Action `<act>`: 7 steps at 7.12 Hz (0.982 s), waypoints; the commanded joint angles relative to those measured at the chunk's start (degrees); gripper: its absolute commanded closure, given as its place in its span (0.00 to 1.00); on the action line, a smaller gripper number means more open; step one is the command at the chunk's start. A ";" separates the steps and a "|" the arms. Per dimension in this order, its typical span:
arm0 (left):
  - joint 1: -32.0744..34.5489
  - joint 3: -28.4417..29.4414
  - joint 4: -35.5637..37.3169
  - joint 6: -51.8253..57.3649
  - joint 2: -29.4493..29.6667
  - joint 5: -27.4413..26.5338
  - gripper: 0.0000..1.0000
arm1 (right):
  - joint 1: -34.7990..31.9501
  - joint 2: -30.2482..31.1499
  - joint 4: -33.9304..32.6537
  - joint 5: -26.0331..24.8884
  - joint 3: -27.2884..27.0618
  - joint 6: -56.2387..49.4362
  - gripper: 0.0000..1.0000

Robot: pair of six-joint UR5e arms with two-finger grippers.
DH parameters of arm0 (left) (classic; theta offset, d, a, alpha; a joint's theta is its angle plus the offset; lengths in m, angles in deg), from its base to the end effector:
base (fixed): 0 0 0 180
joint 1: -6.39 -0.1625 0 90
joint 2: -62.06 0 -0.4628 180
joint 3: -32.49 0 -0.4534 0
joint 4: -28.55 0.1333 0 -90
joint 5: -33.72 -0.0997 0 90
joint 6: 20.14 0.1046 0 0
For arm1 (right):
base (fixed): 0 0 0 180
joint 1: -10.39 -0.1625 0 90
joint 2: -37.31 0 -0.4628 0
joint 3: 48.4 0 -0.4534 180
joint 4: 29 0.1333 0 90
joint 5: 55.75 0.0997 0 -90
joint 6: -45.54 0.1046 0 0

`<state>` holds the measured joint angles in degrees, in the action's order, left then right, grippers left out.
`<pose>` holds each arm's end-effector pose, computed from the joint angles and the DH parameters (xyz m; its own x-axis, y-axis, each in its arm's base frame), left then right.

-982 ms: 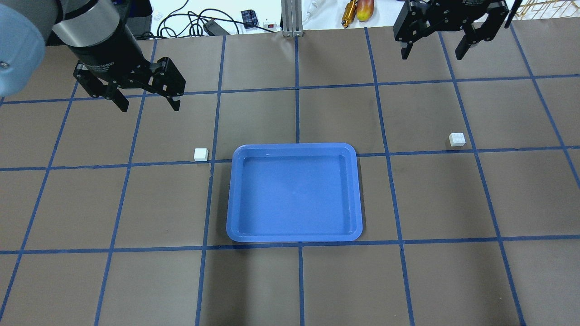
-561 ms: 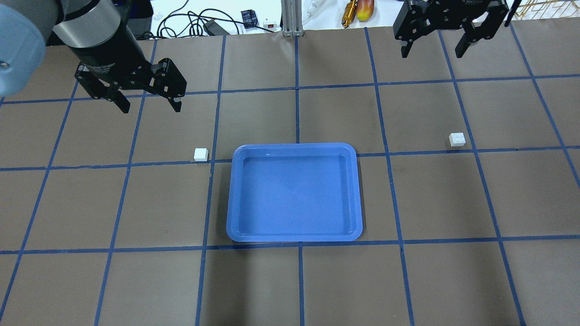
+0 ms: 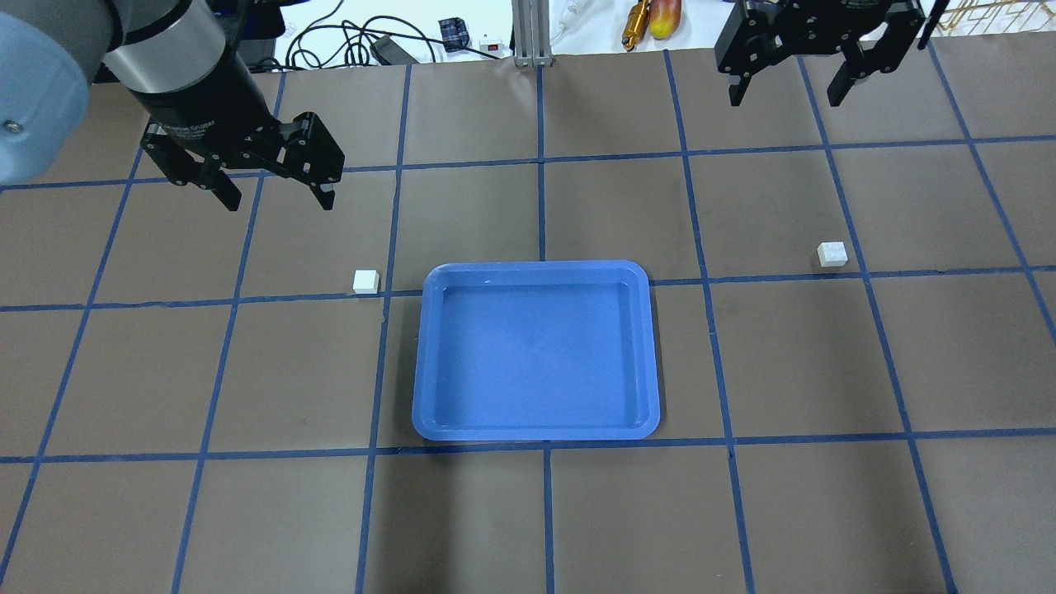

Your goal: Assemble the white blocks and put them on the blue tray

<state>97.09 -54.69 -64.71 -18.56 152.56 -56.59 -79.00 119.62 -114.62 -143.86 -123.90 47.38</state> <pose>-0.1395 -0.5534 0.5374 -0.9992 0.0399 -0.0050 0.0398 0.9991 0.0165 0.1302 -0.6176 0.5747 -0.9986 0.0413 -0.0343 0.0427 0.9982 -0.0413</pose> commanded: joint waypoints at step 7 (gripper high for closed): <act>-1.67 -12.64 33.47 4.66 20.05 -0.13 0.00 | 0.00 0.04 0.01 0.57 0.26 0.09 0.00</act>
<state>95.93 -63.80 -36.55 -14.08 170.27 -56.82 -79.00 119.62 -114.67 -143.33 -123.67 47.59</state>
